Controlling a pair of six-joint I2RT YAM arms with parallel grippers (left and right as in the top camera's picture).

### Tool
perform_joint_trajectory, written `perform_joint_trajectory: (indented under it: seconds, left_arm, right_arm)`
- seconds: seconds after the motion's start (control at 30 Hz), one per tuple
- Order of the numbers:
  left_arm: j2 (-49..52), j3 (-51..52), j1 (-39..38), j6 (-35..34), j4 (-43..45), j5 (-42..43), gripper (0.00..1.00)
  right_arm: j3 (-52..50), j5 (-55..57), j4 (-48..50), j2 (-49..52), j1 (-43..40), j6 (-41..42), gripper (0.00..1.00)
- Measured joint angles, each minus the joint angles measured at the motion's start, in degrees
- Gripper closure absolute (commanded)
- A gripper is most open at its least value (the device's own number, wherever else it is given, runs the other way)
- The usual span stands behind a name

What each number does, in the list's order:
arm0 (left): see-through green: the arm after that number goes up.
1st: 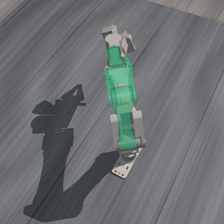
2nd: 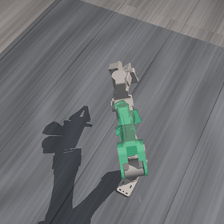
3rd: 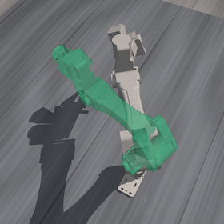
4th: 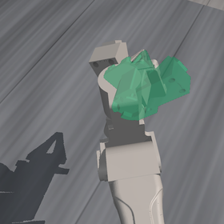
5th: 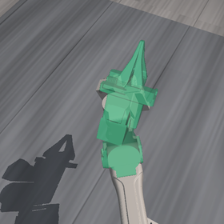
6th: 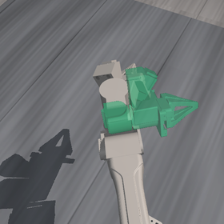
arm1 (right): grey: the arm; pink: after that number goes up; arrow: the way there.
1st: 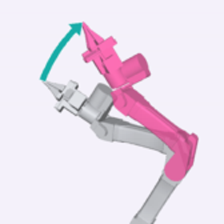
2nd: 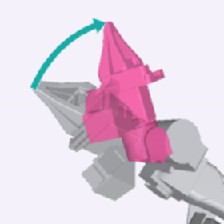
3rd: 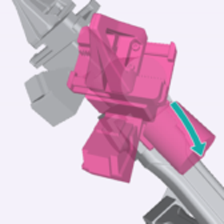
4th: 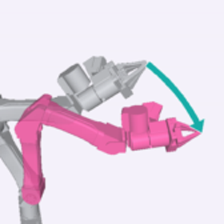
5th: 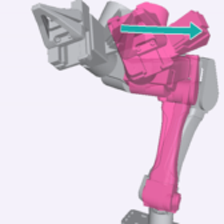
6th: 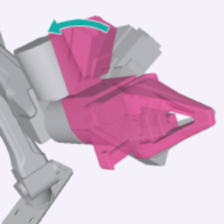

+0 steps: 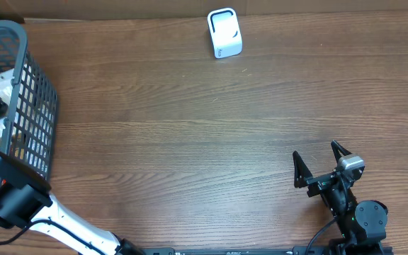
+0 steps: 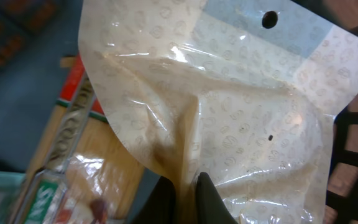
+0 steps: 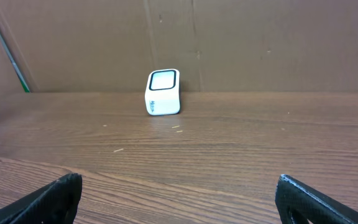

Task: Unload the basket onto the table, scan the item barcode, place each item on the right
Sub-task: 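Lift the clear plastic bag out and place it on the table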

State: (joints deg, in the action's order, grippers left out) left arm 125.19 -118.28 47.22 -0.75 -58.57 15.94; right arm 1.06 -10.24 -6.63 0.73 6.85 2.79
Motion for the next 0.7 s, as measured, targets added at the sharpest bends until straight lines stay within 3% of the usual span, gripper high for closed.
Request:
perform_joint_trajectory:
  seconds: [0.4,0.7]
  left_arm:
    - [-7.61,-1.18,0.00,-4.15,-1.86,-2.71,0.96]
    - [-24.70,-1.29,0.00,-5.97,1.51,-2.67,0.96]
  right_arm:
    - [0.00,0.00,0.00,0.00,-0.02,0.02,0.00]
    - [0.00,0.02,0.00,0.00,0.00,0.02,0.00]
